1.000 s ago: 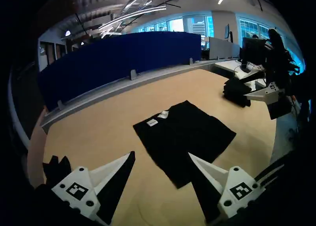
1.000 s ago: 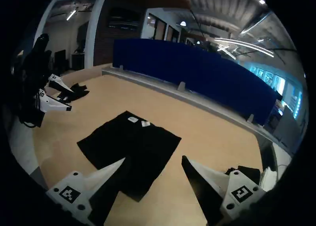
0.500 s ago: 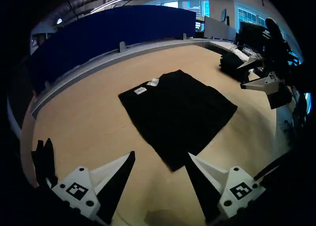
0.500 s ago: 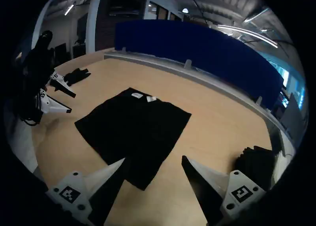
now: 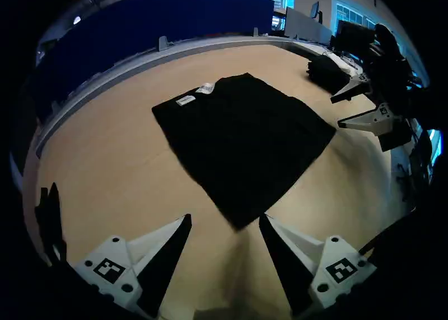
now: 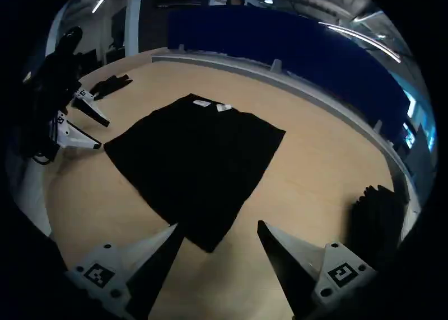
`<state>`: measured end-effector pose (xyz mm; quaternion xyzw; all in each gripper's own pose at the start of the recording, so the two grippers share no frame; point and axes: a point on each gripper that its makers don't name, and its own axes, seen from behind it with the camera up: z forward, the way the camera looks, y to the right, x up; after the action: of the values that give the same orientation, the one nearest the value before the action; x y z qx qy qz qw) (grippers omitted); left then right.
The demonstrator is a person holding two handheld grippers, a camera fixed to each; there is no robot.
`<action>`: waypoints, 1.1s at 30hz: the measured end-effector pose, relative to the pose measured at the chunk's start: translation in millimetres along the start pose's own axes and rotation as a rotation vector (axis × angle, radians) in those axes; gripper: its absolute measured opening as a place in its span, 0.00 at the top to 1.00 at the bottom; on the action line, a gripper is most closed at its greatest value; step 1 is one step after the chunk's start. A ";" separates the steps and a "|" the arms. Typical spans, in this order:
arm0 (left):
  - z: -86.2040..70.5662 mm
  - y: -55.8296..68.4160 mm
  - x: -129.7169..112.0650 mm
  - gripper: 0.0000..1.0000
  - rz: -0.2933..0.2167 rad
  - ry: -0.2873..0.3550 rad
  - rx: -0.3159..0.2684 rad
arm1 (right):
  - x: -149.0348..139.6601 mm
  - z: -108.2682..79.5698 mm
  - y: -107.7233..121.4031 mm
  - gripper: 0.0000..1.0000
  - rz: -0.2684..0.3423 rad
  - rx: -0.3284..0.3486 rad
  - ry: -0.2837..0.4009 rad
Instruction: Fold towel
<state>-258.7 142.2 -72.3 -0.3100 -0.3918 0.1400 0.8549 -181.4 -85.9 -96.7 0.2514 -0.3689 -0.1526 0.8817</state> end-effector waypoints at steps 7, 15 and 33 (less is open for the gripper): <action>7.1 5.7 -8.9 0.11 0.015 -0.035 -0.018 | -15.1 6.1 -2.6 0.01 0.016 0.012 -0.033; 12.0 10.0 -9.1 0.11 0.019 -0.051 -0.027 | -22.1 8.7 -7.7 0.06 0.028 0.035 -0.045; 11.6 16.0 -14.7 0.31 0.033 -0.070 -0.001 | -32.8 14.2 -19.6 0.32 0.046 0.082 -0.081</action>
<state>-277.0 152.4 -85.3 -0.3117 -0.4163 0.1648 0.8381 -215.7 -91.8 -117.9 0.2724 -0.4160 -0.1274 0.8582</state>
